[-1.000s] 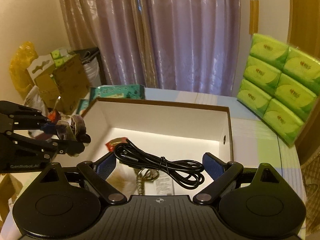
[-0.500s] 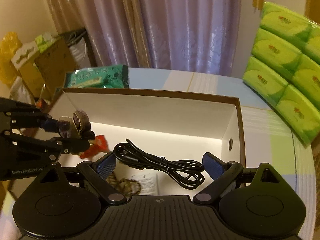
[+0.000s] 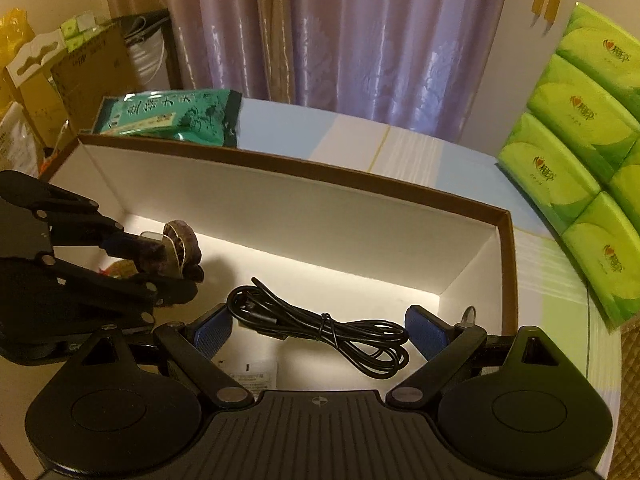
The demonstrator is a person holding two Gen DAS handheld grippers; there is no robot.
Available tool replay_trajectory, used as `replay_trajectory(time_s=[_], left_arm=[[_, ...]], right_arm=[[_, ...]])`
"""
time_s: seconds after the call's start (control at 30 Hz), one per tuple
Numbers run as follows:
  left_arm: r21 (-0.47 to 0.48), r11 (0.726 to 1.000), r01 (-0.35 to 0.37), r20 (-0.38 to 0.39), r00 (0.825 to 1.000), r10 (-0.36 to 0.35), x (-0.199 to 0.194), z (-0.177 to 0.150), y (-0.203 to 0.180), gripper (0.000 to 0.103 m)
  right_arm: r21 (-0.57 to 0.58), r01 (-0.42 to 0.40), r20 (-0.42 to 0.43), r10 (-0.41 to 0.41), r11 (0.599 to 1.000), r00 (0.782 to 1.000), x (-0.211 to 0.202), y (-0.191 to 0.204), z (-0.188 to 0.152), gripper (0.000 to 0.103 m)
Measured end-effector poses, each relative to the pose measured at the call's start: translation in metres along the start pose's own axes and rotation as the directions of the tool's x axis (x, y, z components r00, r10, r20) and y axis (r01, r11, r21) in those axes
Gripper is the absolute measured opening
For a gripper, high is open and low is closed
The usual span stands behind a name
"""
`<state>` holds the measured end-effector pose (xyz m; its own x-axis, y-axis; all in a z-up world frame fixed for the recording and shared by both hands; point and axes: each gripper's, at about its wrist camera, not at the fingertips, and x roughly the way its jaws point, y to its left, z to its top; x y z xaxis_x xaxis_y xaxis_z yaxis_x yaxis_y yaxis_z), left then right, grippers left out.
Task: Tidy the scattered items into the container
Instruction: 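Carry the scrunchie and black cable into the box and open both tools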
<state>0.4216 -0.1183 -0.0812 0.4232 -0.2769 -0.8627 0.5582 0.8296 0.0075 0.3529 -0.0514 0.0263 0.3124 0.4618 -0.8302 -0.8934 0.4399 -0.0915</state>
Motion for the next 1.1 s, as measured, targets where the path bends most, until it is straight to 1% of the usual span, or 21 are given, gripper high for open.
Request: replay_trajectory(time_s=[0.07,0.23,0.3,0.37,0.53,0.63,0.67,0.83,0.9,1.03,1.07,1.1], left_arm=[[0.007,1.000,-0.010,0.003,1.000,0.010,0.001,0.000,0.001,0.033],[0.024,1.000,-0.017,0.009,1.000,0.017,0.000,-0.001,0.001,0.043],[0.037,0.999,-0.031,0.017,0.999,0.030,-0.002,-0.001,0.001,0.050],[0.047,0.998,-0.043,0.024,0.999,0.042,-0.004,-0.002,0.001,0.052],[0.042,0.997,-0.063,0.026,0.998,0.062,-0.007,-0.001,0.005,0.054],[0.038,0.997,-0.070,0.024,0.997,0.069,-0.009,0.000,0.007,0.056],[0.037,0.997,-0.074,0.022,0.997,0.073,-0.009,-0.001,0.008,0.058],[0.013,0.997,-0.077,0.010,0.997,0.077,-0.014,-0.005,0.009,0.062],[0.004,0.997,-0.077,0.003,0.997,0.077,-0.016,-0.006,0.010,0.067],[0.002,0.997,-0.075,-0.002,0.997,0.075,-0.021,-0.010,0.006,0.069],[0.000,0.997,-0.074,-0.002,0.997,0.074,-0.023,-0.011,0.005,0.071],[-0.002,0.997,-0.075,-0.002,0.997,0.075,-0.025,-0.011,0.004,0.075]], right_arm=[[-0.024,0.014,0.001,-0.014,1.000,1.000,0.003,0.002,0.000,0.090],[-0.065,0.039,0.012,-0.038,0.997,0.999,0.009,0.004,-0.001,0.090],[-0.080,0.048,0.018,-0.047,0.996,0.999,0.011,0.005,-0.001,0.090],[-0.093,0.057,0.027,-0.055,0.994,0.998,0.013,0.005,0.000,0.090],[-0.117,0.066,0.047,-0.061,0.991,0.997,0.018,0.007,0.002,0.090],[-0.117,0.061,0.053,-0.056,0.991,0.997,0.018,0.007,0.003,0.090],[-0.116,0.061,0.052,-0.055,0.991,0.997,0.018,0.006,0.002,0.090],[-0.124,0.035,0.036,-0.031,0.992,0.999,0.010,0.005,-0.001,0.090],[-0.130,0.028,0.029,-0.024,0.991,0.999,0.005,0.005,-0.005,0.090],[-0.129,-0.001,0.011,0.002,0.992,1.000,-0.004,0.006,-0.013,0.090],[-0.131,-0.003,0.013,0.004,0.991,1.000,-0.007,0.006,-0.016,0.090],[-0.131,-0.002,0.018,0.005,0.991,1.000,-0.011,0.006,-0.018,0.090]])
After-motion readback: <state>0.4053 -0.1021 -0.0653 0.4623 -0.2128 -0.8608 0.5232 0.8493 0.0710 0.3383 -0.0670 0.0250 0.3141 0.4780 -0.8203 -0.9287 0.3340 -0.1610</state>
